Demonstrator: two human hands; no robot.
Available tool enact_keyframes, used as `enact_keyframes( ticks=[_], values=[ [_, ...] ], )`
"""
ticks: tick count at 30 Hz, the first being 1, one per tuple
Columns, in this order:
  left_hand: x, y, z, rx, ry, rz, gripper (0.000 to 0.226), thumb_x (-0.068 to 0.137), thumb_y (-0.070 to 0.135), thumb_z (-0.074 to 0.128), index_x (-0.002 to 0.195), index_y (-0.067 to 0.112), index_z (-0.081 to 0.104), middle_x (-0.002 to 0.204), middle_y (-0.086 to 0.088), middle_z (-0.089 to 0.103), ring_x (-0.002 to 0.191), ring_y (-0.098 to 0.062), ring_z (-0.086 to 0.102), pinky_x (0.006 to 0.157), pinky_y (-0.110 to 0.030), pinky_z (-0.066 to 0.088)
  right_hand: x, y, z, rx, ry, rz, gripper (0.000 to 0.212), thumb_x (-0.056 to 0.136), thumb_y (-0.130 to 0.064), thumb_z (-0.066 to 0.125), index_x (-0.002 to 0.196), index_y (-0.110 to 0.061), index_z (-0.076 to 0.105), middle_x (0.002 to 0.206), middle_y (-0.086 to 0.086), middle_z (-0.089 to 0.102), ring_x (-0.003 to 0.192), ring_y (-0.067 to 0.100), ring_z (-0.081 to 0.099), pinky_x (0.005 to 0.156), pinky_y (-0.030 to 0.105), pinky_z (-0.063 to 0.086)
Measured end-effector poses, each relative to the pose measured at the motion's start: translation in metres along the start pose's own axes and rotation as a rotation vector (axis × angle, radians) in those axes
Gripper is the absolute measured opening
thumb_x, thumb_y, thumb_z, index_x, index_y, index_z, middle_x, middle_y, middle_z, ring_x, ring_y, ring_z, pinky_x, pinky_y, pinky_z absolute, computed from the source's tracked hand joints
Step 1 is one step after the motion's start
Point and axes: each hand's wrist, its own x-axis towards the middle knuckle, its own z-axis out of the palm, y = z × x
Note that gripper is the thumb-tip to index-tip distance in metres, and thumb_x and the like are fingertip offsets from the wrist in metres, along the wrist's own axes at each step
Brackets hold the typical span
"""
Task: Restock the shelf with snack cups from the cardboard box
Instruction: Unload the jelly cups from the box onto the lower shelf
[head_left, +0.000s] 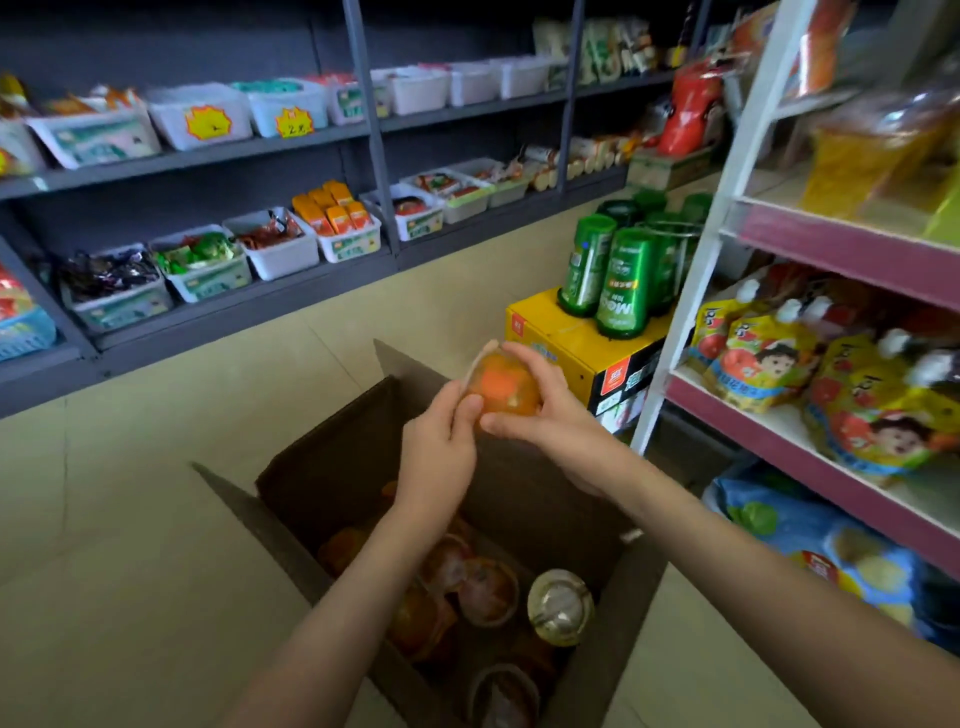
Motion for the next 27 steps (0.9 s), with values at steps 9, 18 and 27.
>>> enact_keyframes(
  ticks=[9,18,27],
  values=[
    [0.023,0.139,0.032,0.134,0.044,0.662,0.034,0.087,0.017,0.04,0.102,0.011,0.07,0.093,-0.001,0.071,0.089,-0.009,0.056,0.076,-0.011,0.04,-0.058,-0.104,-0.127,-0.815,0.156,-0.409,0.083,0.054,-0.044,0.087,0.121,-0.017,0.046,0.13,-0.002,0.038,0.121,0.014,0.032,0.098,0.019,0.024],
    [0.039,0.289,0.146,-0.057,0.118,1.154,0.029,0.081,0.002,0.049,0.095,0.011,0.072,0.093,0.001,0.071,0.092,-0.009,0.061,0.082,-0.02,0.047,-0.146,-0.154,-0.28,-1.191,0.594,-0.623,0.067,0.068,-0.042,0.063,0.124,-0.01,0.047,0.112,0.004,0.058,0.104,0.013,0.047,0.091,0.006,0.028],
    [0.015,0.375,0.271,-0.106,0.042,1.342,0.024,0.082,0.011,0.05,0.088,0.012,0.073,0.085,0.003,0.072,0.083,-0.012,0.066,0.069,-0.024,0.052,-0.219,-0.142,-0.39,-1.028,0.778,-0.203,0.059,0.064,-0.039,0.083,0.103,-0.036,0.039,0.103,-0.032,0.044,0.1,-0.009,0.039,0.076,0.007,0.039]
  ],
)
